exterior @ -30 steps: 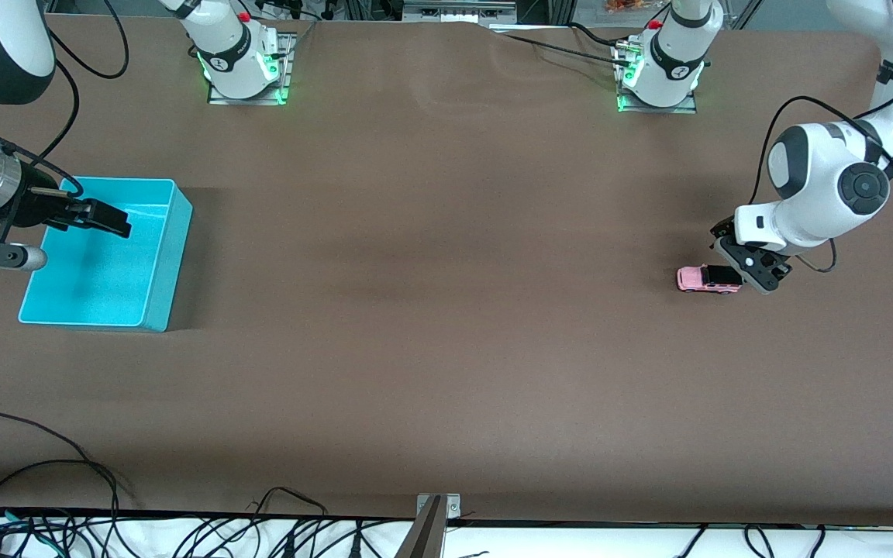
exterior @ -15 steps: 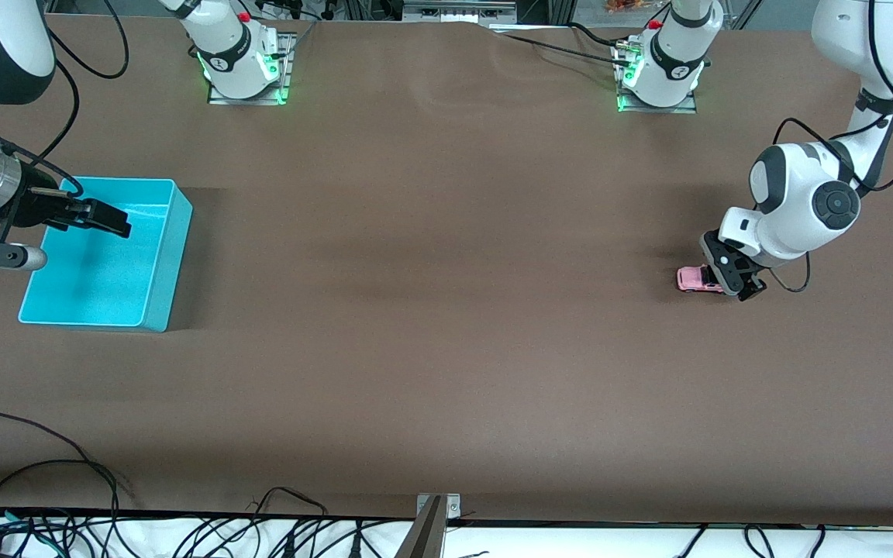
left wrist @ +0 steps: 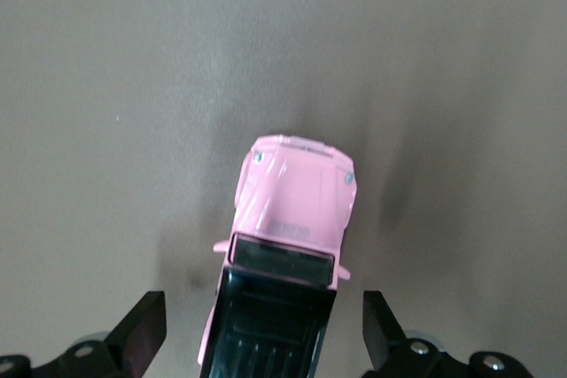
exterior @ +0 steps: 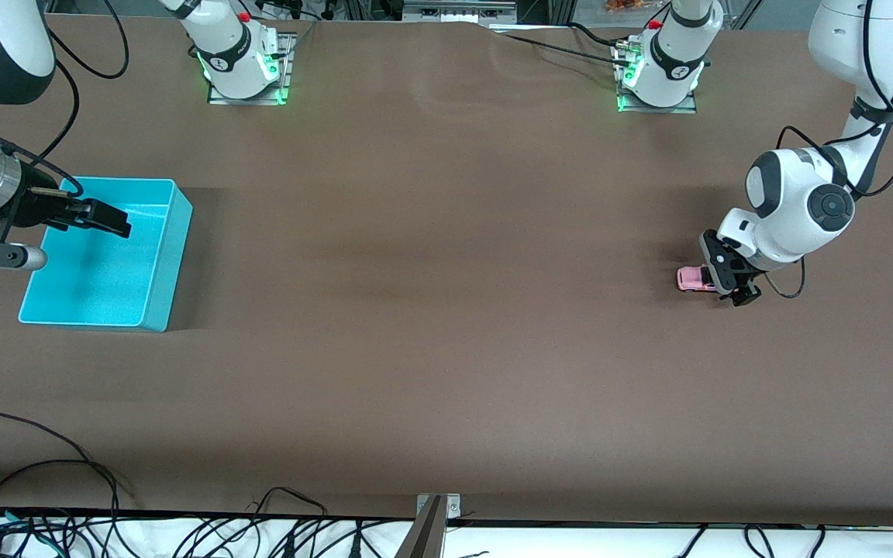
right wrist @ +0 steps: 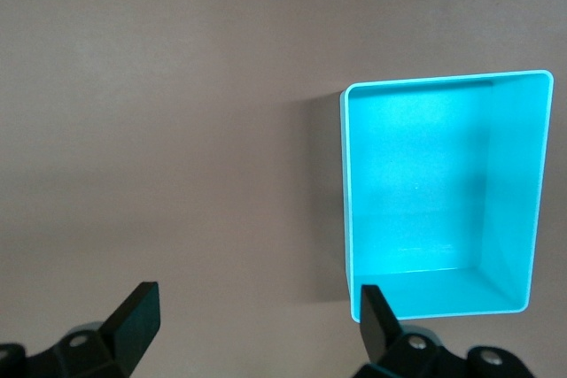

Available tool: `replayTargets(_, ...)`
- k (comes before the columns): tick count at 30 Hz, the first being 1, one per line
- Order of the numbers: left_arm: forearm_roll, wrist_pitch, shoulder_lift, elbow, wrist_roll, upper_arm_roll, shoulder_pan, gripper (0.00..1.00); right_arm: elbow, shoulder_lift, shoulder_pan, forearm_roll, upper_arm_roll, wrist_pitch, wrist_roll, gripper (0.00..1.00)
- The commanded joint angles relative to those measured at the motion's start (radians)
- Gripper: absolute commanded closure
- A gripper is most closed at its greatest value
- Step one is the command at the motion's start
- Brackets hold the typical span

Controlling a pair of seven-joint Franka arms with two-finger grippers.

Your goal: Wind and store pink jeep toy

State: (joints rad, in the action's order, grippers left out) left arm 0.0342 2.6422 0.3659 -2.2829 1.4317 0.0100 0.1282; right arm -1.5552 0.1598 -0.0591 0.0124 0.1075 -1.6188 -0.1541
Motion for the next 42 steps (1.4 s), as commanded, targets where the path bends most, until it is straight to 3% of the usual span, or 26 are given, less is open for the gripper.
replayTargets(1, 0.012, 0.016, 0.005, 0.005, 0.026, -0.010, 0.002, 0.47, 0.004, -0.006, -0.001, -0.014, 0.000, 0.000, -0.004, 0.00)
replayTargets(6, 0.013, 0.016, 0.004, 0.006, 0.027, -0.010, -0.002, 0.72, 0.004, -0.006, -0.001, -0.014, 0.000, 0.000, -0.002, 0.00)
replayTargets(9, 0.016, 0.016, 0.004, 0.008, 0.027, -0.010, -0.004, 0.78, 0.004, -0.006, -0.001, -0.014, 0.000, 0.000, -0.004, 0.00)
replayTargets(15, 0.023, 0.016, 0.001, 0.010, 0.030, -0.010, -0.009, 0.78, 0.004, -0.006, -0.001, -0.014, 0.000, 0.000, -0.004, 0.00)
replayTargets(18, 0.027, 0.015, -0.002, 0.010, 0.033, -0.010, -0.009, 1.00, 0.004, -0.006, -0.001, -0.014, 0.000, 0.000, -0.002, 0.00)
replayTargets(31, 0.027, 0.007, -0.024, 0.042, 0.056, -0.005, -0.090, 1.00, 0.004, -0.006, -0.001, -0.014, 0.000, 0.000, -0.002, 0.00)
replayTargets(42, 0.035, 0.007, 0.050, 0.042, 0.072, -0.007, -0.122, 1.00, 0.004, -0.006, -0.001, -0.014, 0.000, 0.000, -0.002, 0.00)
